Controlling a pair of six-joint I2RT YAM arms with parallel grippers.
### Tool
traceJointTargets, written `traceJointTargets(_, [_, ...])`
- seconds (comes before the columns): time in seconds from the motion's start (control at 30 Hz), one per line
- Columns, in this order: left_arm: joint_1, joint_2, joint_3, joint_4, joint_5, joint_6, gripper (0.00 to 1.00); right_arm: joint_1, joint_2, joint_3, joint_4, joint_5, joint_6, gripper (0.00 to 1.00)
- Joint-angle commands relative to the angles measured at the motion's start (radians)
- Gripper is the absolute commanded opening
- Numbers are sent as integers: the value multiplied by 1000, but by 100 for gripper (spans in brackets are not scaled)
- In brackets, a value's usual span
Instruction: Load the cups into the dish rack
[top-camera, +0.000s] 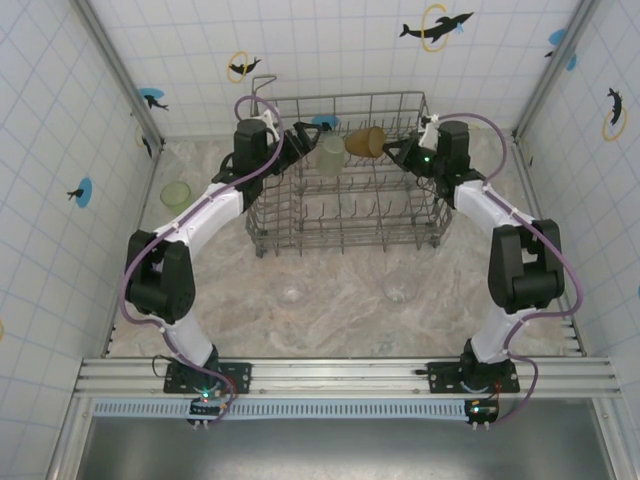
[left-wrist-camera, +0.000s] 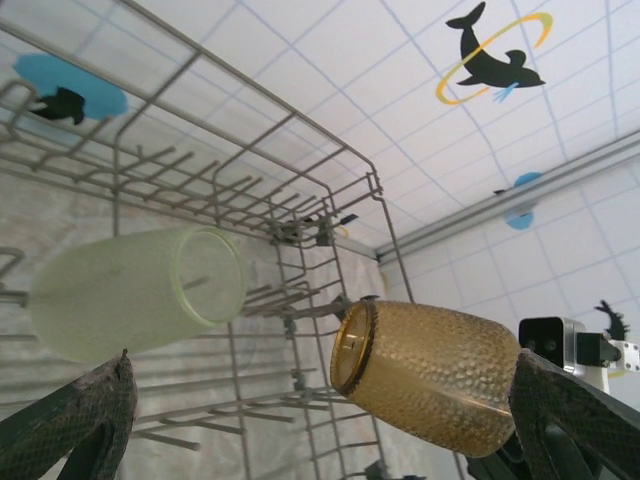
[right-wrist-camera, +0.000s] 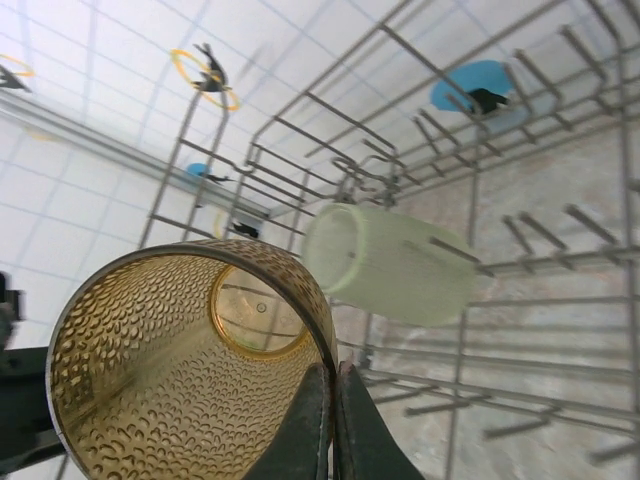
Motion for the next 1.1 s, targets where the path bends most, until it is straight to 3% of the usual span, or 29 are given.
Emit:
traceJointTargets(0.0, [2, 27, -6, 111, 87, -112, 98, 20, -32, -20, 200, -26, 71, 0])
traceJointTargets(0.27, [2, 41, -21, 227, 138, -214, 98, 51, 3, -28, 356, -55, 138, 0])
traceJointTargets(0.57, [4, 70, -5, 274, 211, -243, 98, 55, 53, -22, 473, -117, 214, 0])
traceJointTargets(1.07, [6, 126, -8, 500, 327, -346, 98, 60, 117, -17, 634, -197, 316, 0])
